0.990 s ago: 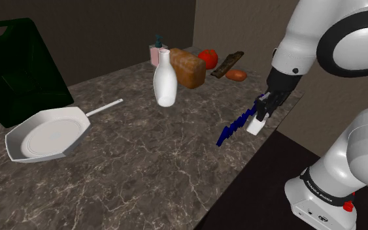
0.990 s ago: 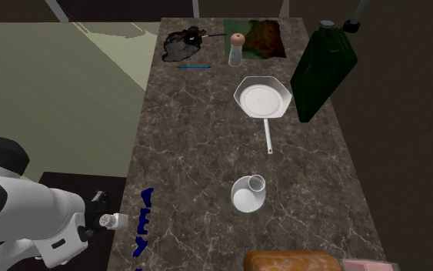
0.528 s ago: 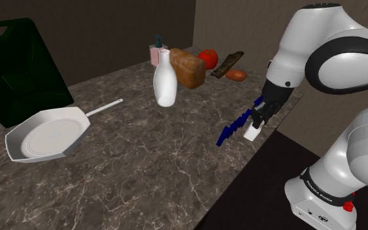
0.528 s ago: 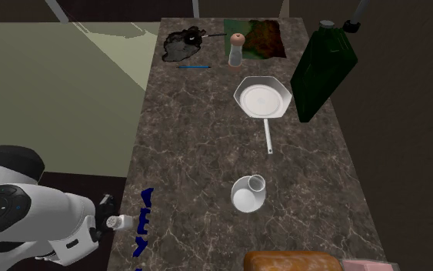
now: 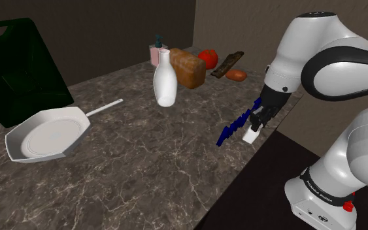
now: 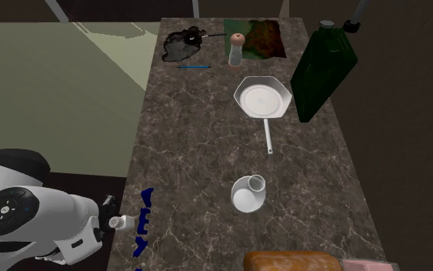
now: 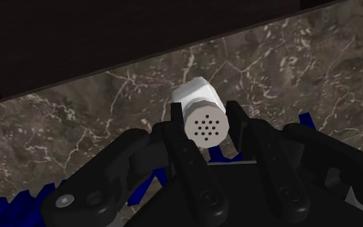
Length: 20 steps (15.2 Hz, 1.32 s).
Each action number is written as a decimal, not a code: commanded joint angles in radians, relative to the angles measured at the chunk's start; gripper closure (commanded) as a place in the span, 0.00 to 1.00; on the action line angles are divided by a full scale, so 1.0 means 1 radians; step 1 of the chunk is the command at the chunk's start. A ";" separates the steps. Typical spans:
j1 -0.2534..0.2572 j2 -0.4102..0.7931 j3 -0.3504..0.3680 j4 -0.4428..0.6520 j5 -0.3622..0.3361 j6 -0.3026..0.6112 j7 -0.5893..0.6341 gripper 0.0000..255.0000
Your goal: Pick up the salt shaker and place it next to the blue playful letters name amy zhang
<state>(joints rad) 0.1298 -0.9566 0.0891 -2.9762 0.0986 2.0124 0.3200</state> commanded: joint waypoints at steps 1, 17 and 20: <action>0.000 0.000 0.000 0.000 0.000 0.000 0.000 1.00; -0.008 -0.038 -0.012 0.112 -0.014 -0.150 0.001 0.00; -0.008 -0.038 -0.012 0.112 -0.014 -0.149 0.001 0.00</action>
